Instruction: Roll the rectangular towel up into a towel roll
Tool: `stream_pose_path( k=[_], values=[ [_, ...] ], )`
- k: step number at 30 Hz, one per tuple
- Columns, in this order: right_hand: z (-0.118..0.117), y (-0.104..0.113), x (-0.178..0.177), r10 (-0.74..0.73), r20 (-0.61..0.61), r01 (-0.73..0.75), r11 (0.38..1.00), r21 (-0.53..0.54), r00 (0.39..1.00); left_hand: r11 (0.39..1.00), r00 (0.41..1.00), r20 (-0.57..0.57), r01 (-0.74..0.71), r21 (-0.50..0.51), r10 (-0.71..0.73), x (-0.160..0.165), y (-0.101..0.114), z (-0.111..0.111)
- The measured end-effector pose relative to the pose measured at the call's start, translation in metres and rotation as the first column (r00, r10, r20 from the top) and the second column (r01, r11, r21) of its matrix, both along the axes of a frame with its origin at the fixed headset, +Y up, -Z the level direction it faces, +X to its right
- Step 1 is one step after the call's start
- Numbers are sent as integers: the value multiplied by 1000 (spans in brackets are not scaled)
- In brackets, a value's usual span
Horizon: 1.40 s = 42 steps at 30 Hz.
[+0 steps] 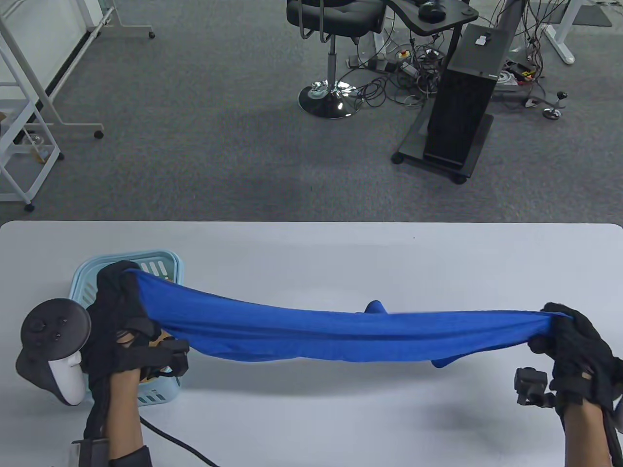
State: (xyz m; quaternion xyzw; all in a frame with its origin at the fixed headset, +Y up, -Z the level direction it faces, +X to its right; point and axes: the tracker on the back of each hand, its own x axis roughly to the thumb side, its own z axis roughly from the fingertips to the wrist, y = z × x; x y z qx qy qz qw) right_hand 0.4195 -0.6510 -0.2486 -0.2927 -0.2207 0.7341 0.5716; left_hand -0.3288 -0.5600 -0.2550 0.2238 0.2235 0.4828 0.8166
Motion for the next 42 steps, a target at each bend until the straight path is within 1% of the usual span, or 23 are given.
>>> stream_pose_path(
  k=[2,4,5,7,9,11,13,15,17,19,20,23,24,25,27,28,29,30,32,33,36,39,42],
  values=[
    [1,-1,-3,17,-46,-19,999,-44,999,997,997,14,-70,-19,70,-6,-8,1],
    [0,2,-9,59,-21,-60,996,-68,998,999,1000,-21,11,-36,-12,-1,-11,0],
    [-4,5,-16,74,-23,-75,994,-78,997,996,999,14,52,-69,-51,4,-12,-3],
    [-9,9,-24,46,-120,-59,993,-101,992,986,987,148,78,-148,-56,14,-11,-8],
    [-15,14,-32,14,-203,-37,993,-110,979,990,973,230,57,-130,-26,25,-9,-13],
    [-21,18,-42,-28,-273,10,998,-67,962,993,957,291,29,-118,6,37,-7,-18],
    [-26,22,-53,-91,-371,74,995,-60,924,998,931,363,-25,-56,43,52,-7,-24],
    [-28,23,-61,-95,-436,83,995,-48,895,990,889,437,-130,-51,139,64,-9,-29],
    [-29,23,-66,-77,-451,69,997,-35,889,965,818,525,-263,-19,233,76,-13,-34],
    [-29,20,-65,-59,-444,60,998,-13,894,949,778,568,-316,-14,268,81,-15,-36],
    [-28,18,-62,-47,-429,55,998,5,902,952,787,561,-307,-4,257,81,-15,-36],
    [-18,13,-42,-3,-275,5,1000,8,961,981,906,414,-147,124,83,69,-6,-31],
    [-15,9,-32,8,-191,-9,1000,-4,982,995,960,274,21,102,-48,61,-3,-26],
    [-11,6,-26,-26,-124,22,999,-32,992,989,974,189,106,100,-124,51,-2,-24],
    [-3,-1,-8,-68,3,68,997,-22,998,989,993,106,-66,136,52,30,-5,-15],
    [2,-6,1,-95,62,98,994,-41,993,943,969,51,-245,224,240,17,-10,-12],
    [4,-8,5,-102,67,105,994,-37,992,916,949,35,-313,253,314,12,-11,-11],
    [4,-8,6,-106,34,107,994,-26,994,918,946,44,-322,233,321,5,-13,-10],
    [5,-5,2,-91,27,92,995,-42,995,962,975,34,-224,154,221,5,-16,-8],
    [0,-2,-3,-66,21,67,997,-44,998,964,980,28,-200,176,198,9,-18,-10],
    [-4,7,-15,-76,-63,74,996,-41,995,970,979,57,-200,142,193,18,-17,-13],
    [-6,18,-23,49,-60,-52,997,-58,997,990,991,84,-111,88,103,26,-11,-13],
    [-10,25,-32,140,-115,-153,982,-111,983,998,992,126,-36,48,30,34,-5,-15]
  ],
)
